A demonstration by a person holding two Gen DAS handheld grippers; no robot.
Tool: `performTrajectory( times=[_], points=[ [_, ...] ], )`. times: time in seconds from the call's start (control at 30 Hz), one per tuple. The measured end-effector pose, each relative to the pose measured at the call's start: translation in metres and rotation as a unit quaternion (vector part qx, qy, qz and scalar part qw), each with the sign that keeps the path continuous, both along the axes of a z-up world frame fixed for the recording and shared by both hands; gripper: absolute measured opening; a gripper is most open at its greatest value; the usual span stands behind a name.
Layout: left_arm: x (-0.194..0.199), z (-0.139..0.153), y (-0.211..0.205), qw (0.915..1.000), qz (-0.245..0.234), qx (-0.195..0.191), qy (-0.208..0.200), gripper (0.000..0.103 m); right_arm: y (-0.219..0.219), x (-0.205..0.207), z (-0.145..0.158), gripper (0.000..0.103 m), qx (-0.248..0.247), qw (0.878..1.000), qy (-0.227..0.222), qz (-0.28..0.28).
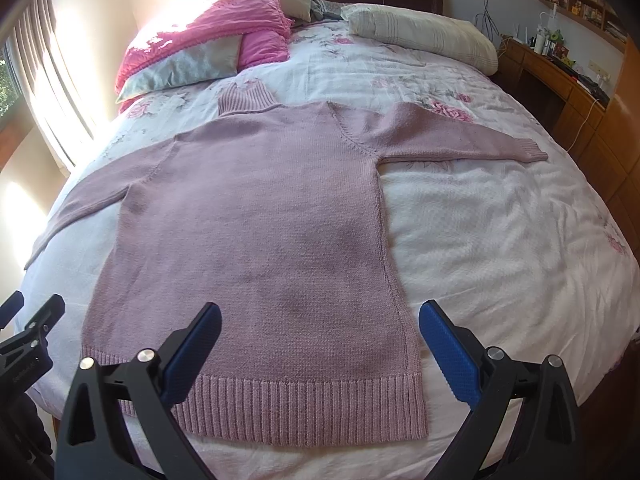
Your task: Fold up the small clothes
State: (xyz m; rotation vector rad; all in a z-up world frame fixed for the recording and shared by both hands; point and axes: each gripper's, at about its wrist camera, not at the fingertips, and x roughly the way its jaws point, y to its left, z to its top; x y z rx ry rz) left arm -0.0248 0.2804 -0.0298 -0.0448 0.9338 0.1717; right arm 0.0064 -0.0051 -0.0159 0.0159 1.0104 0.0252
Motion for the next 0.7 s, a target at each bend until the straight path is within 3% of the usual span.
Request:
performTrajectory(
  times=[0.4,0.7],
  points=[
    [-0.007,0.006,0.006,1.0000,0.005,0.001,-0.004,0.100,-0.001,-0.006,0.009,0.099,-0.013,1.000,-0.009,0.001],
    [-0.009,0.028,0.002,0.9992,0.017,-0.013,-0.035,0.100,-0.007,-0.004,0.027,0.099,-0.005,0.999,-0.037,0.029]
  ],
)
